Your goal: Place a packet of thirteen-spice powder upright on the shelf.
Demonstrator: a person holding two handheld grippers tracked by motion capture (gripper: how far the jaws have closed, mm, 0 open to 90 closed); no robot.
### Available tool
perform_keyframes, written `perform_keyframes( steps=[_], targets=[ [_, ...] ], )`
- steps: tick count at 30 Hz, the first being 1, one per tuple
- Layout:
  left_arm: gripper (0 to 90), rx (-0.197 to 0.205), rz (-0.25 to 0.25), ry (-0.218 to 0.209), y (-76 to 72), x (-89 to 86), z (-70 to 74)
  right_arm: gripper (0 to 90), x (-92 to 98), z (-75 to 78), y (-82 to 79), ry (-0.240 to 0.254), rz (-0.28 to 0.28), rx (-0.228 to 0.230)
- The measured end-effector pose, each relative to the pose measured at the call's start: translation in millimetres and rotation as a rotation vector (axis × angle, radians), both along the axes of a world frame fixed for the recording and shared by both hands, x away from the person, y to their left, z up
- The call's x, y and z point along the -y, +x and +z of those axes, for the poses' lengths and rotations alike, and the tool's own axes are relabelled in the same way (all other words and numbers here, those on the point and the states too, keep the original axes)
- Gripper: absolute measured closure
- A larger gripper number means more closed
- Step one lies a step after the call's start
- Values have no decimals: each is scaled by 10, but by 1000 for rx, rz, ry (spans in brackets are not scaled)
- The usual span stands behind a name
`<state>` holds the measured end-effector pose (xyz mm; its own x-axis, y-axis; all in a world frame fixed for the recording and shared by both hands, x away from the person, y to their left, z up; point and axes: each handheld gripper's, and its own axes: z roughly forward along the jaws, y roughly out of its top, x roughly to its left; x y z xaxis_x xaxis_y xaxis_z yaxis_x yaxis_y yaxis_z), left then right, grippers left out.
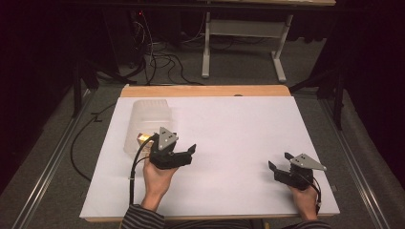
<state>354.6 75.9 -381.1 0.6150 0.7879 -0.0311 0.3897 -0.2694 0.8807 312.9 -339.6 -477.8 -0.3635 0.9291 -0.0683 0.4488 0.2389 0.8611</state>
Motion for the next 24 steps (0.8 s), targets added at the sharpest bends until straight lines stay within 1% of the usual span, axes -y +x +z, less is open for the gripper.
perform_keyframes(
  steps=[6,16,24],
  targets=[
    [227,-11,-20,-10,-23,60,-41,266,-2,0,3,-5,1,-2],
    [227,-21,-52,-12,-66,163,-102,266,-2,0,1,-3,1,-2],
    [227,-43,-67,-10,-76,237,-200,267,1,0,0,1,2,0]
  ],
)
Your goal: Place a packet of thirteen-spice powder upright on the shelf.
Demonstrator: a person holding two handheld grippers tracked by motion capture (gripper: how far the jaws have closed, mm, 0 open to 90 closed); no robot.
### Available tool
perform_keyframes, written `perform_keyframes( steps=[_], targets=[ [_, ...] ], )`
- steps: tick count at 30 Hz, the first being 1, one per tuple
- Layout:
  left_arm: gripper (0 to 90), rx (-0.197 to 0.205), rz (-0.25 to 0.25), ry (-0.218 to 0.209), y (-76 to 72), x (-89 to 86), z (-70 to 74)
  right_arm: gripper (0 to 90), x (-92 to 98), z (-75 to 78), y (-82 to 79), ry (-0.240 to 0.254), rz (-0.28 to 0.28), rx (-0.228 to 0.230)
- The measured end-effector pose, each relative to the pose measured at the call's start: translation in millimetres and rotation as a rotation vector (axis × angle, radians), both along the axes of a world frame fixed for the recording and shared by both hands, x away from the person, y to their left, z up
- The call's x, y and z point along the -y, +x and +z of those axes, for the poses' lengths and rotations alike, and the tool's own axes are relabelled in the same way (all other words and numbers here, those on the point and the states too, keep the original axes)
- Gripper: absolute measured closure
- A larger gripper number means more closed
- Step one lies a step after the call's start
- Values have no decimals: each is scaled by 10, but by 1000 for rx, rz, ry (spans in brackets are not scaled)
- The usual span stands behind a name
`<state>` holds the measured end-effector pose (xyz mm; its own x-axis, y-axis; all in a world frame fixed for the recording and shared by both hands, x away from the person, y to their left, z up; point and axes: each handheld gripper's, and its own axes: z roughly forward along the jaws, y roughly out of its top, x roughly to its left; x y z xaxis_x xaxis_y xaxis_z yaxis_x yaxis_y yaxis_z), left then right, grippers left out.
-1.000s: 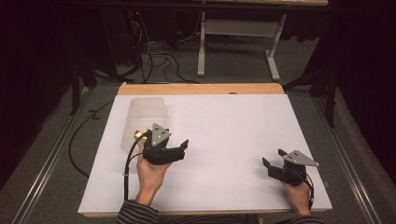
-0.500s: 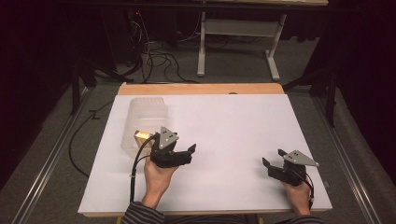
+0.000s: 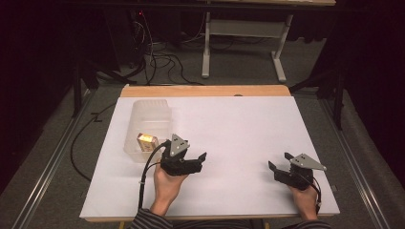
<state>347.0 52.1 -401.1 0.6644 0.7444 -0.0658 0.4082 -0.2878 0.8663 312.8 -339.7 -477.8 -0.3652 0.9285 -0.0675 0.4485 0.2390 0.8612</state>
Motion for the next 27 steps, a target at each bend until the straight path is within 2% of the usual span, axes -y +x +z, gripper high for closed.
perform_keyframes(
  steps=[12,20,27],
  targets=[
    [227,-19,-5,-14,-12,45,-92,267,-1,0,-1,-1,0,1],
    [228,-30,-20,23,0,118,-182,267,-1,0,0,-2,-1,0],
    [228,-50,-16,20,7,142,-262,268,-3,-1,2,-6,0,-1]
  ],
)
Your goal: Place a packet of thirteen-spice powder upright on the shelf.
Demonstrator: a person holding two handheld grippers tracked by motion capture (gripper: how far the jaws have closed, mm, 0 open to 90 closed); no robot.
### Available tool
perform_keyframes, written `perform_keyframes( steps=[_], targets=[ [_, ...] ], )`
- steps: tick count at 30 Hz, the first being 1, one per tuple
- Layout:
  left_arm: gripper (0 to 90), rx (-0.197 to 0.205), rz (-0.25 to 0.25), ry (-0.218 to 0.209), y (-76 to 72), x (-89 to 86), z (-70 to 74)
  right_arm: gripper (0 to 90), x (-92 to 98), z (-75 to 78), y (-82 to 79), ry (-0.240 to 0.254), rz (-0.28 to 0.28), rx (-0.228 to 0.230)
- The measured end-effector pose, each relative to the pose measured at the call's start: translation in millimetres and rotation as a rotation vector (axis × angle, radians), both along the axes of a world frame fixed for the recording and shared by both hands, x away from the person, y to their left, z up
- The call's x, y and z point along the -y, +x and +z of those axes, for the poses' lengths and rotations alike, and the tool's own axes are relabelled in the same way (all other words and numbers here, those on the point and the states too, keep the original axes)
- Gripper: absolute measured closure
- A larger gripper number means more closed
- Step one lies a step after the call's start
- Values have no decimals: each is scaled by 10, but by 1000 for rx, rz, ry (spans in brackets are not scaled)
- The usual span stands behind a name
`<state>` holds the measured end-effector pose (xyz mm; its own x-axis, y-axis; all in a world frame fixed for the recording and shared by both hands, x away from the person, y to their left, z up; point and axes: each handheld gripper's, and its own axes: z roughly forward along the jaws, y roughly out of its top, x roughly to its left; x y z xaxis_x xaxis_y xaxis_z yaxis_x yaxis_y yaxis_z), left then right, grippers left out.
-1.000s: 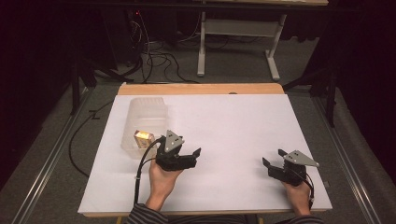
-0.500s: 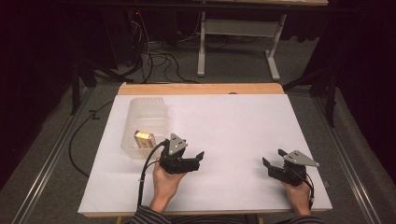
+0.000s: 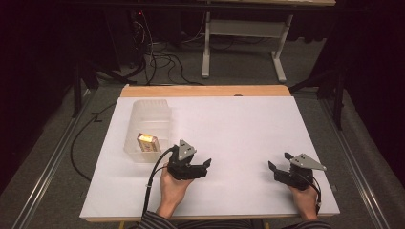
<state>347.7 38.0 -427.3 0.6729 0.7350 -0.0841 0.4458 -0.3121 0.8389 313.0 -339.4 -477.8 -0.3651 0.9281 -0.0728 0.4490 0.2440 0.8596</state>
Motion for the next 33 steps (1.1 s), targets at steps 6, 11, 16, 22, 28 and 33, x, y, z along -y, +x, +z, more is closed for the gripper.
perform_keyframes(
  steps=[6,11,16,22,28,33],
  targets=[
    [229,-15,-6,1,25,29,-55,269,-3,0,2,-4,-2,-1],
    [230,-24,-10,10,54,64,-99,269,-4,1,0,-3,-2,-3],
    [231,-32,-10,13,83,95,-137,269,-5,0,0,-2,-4,-3],
    [239,-43,-6,8,102,112,-212,269,-1,1,0,-3,-1,-1],
    [243,-39,0,16,117,114,-258,269,-7,0,1,-4,-5,-7],
    [244,-41,12,23,145,112,-309,270,-8,-2,7,-7,-2,-8]
  ],
)
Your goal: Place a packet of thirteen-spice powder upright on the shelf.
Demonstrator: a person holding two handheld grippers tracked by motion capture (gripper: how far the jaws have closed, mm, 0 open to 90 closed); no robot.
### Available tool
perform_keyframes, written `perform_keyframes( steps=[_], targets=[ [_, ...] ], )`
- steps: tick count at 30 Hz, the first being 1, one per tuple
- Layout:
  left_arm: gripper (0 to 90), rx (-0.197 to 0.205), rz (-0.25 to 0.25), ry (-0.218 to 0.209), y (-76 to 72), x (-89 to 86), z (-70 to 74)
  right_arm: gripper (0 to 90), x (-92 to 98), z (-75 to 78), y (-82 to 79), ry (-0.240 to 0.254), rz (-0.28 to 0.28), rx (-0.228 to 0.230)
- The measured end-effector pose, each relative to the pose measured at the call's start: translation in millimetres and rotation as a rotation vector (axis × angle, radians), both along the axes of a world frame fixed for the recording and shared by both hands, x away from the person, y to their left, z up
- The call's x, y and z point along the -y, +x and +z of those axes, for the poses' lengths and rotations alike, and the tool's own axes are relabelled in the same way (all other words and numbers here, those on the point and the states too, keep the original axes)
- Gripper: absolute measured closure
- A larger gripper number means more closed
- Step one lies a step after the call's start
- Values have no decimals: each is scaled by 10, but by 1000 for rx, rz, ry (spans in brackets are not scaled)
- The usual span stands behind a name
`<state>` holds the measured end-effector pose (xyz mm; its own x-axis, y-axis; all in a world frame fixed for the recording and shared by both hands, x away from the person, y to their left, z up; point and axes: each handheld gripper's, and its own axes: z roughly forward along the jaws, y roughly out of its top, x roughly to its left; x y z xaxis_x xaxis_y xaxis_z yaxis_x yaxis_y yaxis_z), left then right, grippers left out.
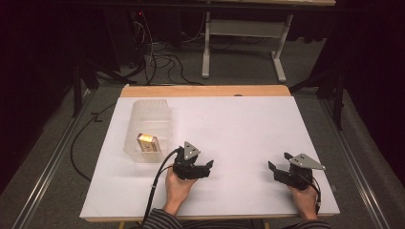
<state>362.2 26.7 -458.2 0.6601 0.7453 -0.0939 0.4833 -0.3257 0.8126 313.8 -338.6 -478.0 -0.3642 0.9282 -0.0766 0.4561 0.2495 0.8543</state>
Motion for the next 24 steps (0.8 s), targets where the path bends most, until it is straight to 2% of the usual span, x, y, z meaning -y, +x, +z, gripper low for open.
perform_keyframes(
  steps=[4,12,21,24],
  targets=[
    [244,12,3,19,19,21,-27,270,0,0,2,1,0,-3],
    [243,7,6,25,53,60,-89,270,1,0,1,2,1,-2],
    [241,24,12,26,68,72,-112,270,1,0,-1,1,1,1],
    [236,40,27,26,80,80,-130,270,1,0,0,0,0,1]
  ],
)
